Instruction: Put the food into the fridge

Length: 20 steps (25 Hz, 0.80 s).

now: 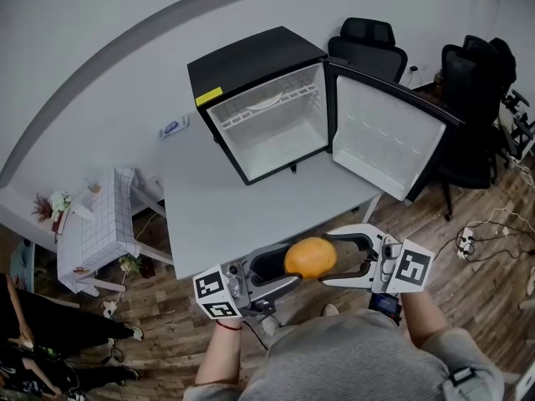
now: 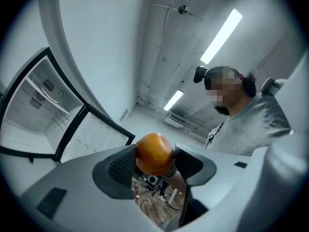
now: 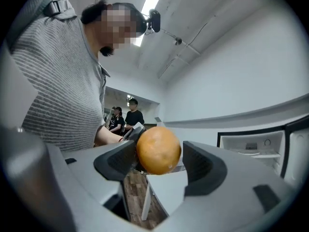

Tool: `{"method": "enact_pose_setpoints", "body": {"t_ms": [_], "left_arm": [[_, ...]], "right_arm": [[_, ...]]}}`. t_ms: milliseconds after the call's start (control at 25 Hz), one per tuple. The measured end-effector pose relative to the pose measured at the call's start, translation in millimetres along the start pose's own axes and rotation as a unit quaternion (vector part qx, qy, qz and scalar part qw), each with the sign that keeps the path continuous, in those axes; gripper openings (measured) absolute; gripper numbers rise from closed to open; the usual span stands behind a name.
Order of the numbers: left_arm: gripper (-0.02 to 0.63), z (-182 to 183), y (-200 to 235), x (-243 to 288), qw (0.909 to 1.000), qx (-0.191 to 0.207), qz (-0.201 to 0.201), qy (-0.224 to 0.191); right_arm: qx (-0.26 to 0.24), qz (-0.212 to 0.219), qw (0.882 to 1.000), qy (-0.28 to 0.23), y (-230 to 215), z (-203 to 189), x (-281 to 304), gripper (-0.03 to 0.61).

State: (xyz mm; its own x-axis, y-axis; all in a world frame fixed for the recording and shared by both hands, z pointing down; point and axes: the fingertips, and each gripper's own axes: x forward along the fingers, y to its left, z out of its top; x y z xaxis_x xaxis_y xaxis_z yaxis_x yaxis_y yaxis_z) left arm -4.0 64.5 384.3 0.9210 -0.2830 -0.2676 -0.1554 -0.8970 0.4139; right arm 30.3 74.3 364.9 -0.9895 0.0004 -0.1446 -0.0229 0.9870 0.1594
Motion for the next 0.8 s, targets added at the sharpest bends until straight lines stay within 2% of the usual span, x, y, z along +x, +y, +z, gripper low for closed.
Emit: {"method": "enact_pose_setpoints", "body": {"t_ms": [200,400,800], "left_arm": [[0.255,5.2,-6.4,2.0,0.9987,-0.037,-0.033,-0.005],[0.255,5.6,-6.8,3.0,0.9976,-0.054,-0.043,-0.008],[0.255,3.7,-5.0,2.4,0.9988,-0.026,-0.040,0.011]], "right_arm": [[0.000,0.002,1.000,-0.018,4.0,11.8,4.8,0.301],[0.002,-0.006,1.000,-0.022,3.4,13.5,4.1,0.301],[0.008,0.000,1.000,-0.014,1.4,9.1,4.5,0.299]]}}
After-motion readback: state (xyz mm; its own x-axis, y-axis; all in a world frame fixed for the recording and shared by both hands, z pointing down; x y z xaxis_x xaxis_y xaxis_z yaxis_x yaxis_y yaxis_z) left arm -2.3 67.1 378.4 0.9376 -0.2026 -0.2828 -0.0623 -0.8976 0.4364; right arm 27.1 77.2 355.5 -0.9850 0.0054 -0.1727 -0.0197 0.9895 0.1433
